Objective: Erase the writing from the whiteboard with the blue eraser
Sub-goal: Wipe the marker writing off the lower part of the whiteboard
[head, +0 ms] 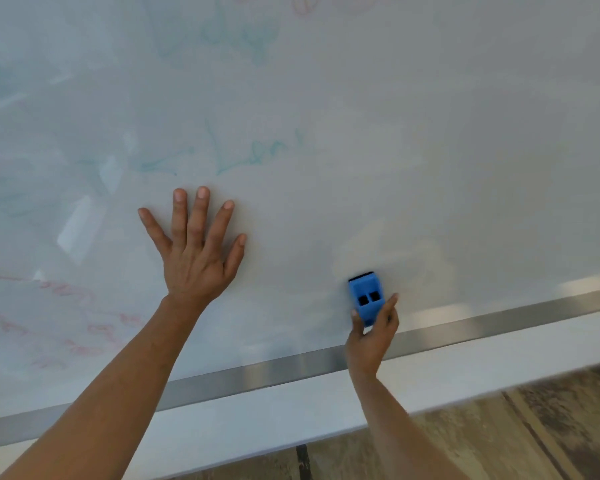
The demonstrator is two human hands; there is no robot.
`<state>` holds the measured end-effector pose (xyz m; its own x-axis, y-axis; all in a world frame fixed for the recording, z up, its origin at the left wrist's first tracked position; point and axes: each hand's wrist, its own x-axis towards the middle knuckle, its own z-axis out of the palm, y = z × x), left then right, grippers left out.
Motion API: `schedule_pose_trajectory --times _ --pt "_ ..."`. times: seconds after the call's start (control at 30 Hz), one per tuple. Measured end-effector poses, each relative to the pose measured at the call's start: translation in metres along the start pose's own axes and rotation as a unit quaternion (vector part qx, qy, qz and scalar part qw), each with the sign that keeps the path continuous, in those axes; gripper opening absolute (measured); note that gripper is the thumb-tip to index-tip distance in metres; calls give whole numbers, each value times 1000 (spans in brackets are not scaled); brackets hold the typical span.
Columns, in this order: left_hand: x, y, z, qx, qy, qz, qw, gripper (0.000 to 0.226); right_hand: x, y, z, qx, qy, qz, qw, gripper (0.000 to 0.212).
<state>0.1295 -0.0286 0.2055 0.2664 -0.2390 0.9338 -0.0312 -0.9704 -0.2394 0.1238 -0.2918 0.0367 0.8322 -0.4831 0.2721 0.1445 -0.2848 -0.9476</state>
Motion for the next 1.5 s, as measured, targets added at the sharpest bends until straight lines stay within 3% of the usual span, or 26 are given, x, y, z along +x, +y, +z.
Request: schedule_pose_trajectory --times 0.07,0.3,0.6,0.73,0.8,0.9,1.0,1.1,1.2,1.27,1.37,1.43,1.5 --pt "1 0 0 1 2 5 1000 65 32 6 -15 59 51 106 991 83" --pt "2 1 1 12 15 0 1000 67 66 26 -28 213 68 376 899 76" --pt "1 2 1 24 20 0 1000 68 20 -5 11 287 48 512 808 56" --pt "1 1 2 21 25 3 999 68 48 -11 -6 340 34 537 771 49" --pt "1 1 2 16 25 3 1000 68 72 -11 -25 344 51 531 773 40" --pt "1 2 2 22 27 2 999 67 103 -26 -48 312 106 477 815 44" --pt "2 3 2 19 28 3 999 67 111 -53 -46 169 142 360 907 70" --pt "2 4 3 21 29 0 999 69 77 -90 -17 110 170 137 969 77" --pt "2 3 2 19 27 4 999 69 17 -103 22 46 103 -94 989 74" --pt "2 2 1 18 24 8 1000 69 -12 -88 36 -78 10 -252 965 71" --pt "2 1 1 16 22 10 1000 68 -24 -52 37 -261 -50 -483 834 74" --pt "1 1 0 15 24 7 1000 67 -16 -43 30 -293 -45 -541 787 78" --pt "1 1 0 13 25 6 1000 67 2 -42 20 -292 -26 -532 794 80"
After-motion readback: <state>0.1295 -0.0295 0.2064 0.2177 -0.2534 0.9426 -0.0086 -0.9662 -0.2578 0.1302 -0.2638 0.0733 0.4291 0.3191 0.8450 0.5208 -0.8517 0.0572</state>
